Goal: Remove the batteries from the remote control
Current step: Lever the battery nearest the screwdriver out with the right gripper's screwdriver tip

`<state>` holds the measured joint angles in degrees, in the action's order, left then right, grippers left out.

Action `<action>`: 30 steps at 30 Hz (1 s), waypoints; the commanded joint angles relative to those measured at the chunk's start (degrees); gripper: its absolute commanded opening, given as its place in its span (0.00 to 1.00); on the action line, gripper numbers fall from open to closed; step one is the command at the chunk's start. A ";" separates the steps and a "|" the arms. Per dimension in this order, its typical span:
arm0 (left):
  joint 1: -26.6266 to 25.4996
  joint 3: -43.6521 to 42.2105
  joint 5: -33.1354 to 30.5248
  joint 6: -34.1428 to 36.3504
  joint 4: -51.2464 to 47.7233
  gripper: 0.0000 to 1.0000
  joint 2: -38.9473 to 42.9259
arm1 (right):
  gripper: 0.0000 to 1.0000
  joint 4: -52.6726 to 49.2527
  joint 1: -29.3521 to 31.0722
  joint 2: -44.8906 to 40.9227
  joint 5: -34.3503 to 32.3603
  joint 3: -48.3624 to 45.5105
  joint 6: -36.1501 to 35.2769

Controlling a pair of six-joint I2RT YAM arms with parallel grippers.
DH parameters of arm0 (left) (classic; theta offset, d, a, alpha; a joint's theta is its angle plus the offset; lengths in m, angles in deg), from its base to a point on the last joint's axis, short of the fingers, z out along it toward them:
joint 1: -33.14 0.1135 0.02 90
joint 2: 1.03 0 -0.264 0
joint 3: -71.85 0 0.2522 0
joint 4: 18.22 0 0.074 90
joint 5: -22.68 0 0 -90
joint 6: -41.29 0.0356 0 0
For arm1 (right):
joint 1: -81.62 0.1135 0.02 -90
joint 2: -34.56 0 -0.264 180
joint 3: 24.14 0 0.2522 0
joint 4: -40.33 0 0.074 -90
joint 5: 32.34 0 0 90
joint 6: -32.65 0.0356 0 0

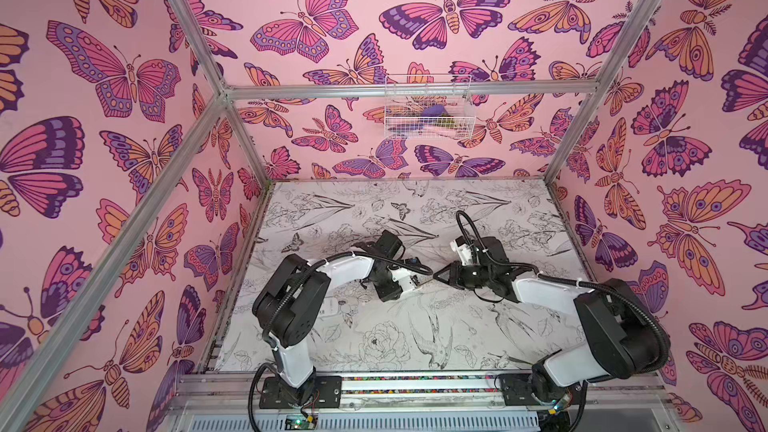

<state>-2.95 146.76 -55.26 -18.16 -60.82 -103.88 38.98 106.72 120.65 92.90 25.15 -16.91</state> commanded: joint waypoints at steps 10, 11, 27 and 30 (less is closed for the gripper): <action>-1.26 -0.05 1.02 -0.35 -4.51 0.54 0.36 | 0.00 -0.44 -3.19 -4.57 -5.71 -1.67 -2.33; -1.35 0.09 1.29 -0.50 -4.65 0.54 0.42 | 0.00 -0.99 -3.55 -4.54 -5.38 -1.56 -2.60; -1.36 0.77 -0.63 0.50 -5.52 0.54 0.99 | 0.00 -20.58 -9.41 -13.54 -14.43 2.95 -11.39; -1.49 0.81 -1.05 1.00 -5.31 0.54 1.03 | 0.00 -23.07 -11.07 -14.75 -16.99 2.82 -12.82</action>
<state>-4.00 147.53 -56.03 -18.05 -63.34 -103.88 22.23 97.08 107.33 80.27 26.59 -25.89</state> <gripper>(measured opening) 0.559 0.178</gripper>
